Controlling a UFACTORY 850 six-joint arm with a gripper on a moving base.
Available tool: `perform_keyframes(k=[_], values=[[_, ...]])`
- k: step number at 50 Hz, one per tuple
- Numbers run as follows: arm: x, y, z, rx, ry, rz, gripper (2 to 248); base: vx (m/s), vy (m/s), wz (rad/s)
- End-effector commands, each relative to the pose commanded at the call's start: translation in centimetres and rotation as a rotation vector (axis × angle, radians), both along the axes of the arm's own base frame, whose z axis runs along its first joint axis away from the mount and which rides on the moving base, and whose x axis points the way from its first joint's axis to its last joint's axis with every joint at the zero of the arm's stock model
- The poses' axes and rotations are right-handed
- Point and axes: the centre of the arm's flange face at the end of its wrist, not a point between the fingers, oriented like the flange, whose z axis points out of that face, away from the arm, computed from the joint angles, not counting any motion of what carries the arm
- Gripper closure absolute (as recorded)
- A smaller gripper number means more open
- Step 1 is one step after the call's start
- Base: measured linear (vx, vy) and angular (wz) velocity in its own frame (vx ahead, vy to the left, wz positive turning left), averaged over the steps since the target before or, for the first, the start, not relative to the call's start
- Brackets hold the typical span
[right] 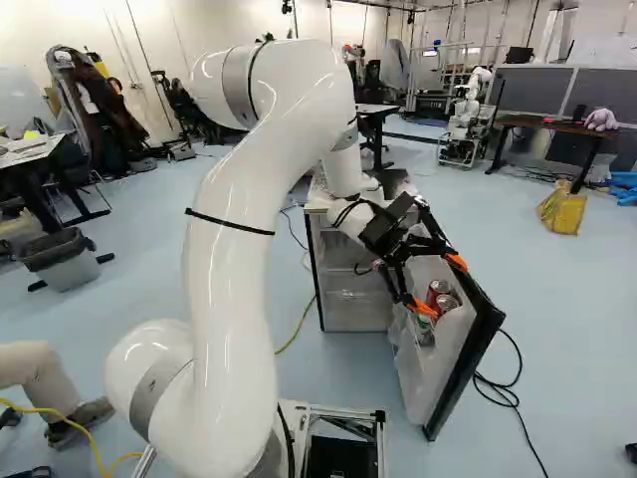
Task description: Grab a drink from the fridge
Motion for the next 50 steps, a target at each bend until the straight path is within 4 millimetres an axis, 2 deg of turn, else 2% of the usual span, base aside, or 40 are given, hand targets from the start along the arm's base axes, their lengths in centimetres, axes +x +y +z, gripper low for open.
perform_keyframes(k=[9, 22, 33, 50], values=[[0.4, -1.9, 0.2, -0.009, -0.022, -0.032, 3, 0.000, 0.000, 0.000], [0.4, -2.4, 0.2, -0.011, -0.026, -0.039, 3, 0.000, 0.000, 0.000], [-0.2, -1.6, 0.1, -0.005, -0.011, -0.032, 3, 0.000, 0.000, 0.000], [-2.3, 0.9, -0.3, 0.010, 0.045, 0.024, 3, 0.000, 0.000, 0.000]])
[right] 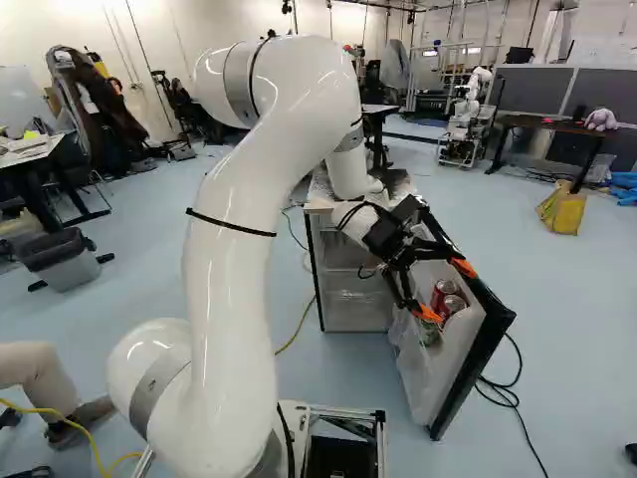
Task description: Grab a drink from the fridge
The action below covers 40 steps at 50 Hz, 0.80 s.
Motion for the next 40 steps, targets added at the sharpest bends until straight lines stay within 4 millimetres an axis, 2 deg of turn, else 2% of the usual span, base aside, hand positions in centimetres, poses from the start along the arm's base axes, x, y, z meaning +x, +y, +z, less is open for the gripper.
perform_keyframes(k=[40], values=[[-0.25, 0.34, -0.11, 0.004, 0.008, 0.041, 3, 0.000, 0.000, 0.000]])
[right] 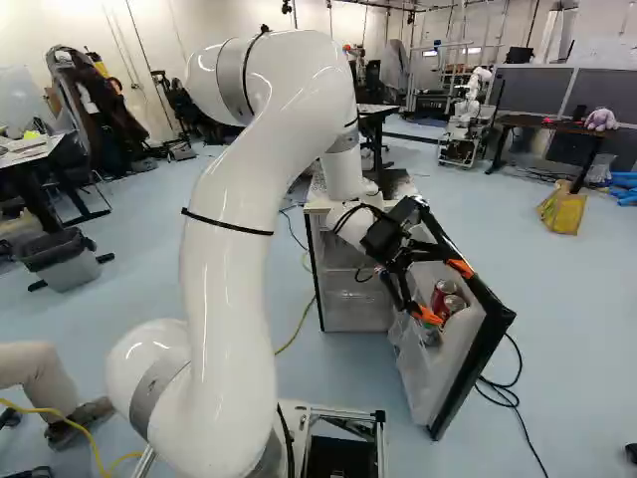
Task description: Grab a drink from the fridge
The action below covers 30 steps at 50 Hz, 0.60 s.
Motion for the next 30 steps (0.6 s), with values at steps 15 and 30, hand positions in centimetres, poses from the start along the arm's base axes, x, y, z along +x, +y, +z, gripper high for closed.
perform_keyframes(k=[15, 30], values=[[0.34, -0.25, 0.04, -0.006, 0.000, 0.047, 3, 0.000, 0.000, 0.000], [0.80, -0.30, -0.33, 0.026, -0.024, 0.123, 3, 0.000, 0.000, 0.000]])
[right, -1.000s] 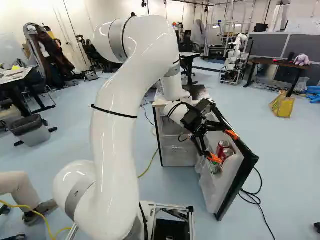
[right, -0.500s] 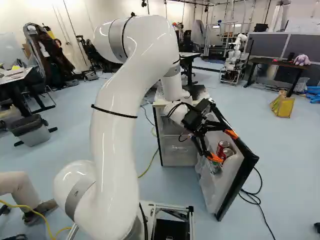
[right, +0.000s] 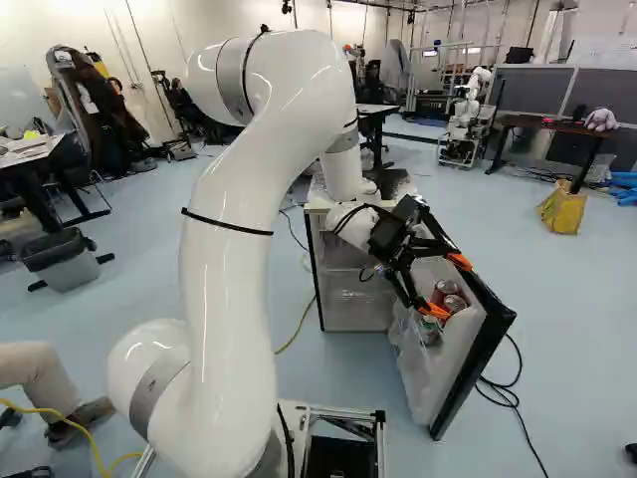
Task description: Grab a drink from the fridge
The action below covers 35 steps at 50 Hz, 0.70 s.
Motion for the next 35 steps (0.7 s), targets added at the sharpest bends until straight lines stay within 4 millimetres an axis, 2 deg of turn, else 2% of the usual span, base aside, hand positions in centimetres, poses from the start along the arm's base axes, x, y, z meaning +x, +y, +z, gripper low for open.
perform_keyframes(k=[13, 35], values=[[-0.02, 0.48, -0.42, 0.039, -0.013, 0.067, 3, 0.000, 0.000, 0.000], [0.14, 0.43, -0.46, 0.043, -0.017, 0.074, 3, 0.000, 0.000, 0.000]])
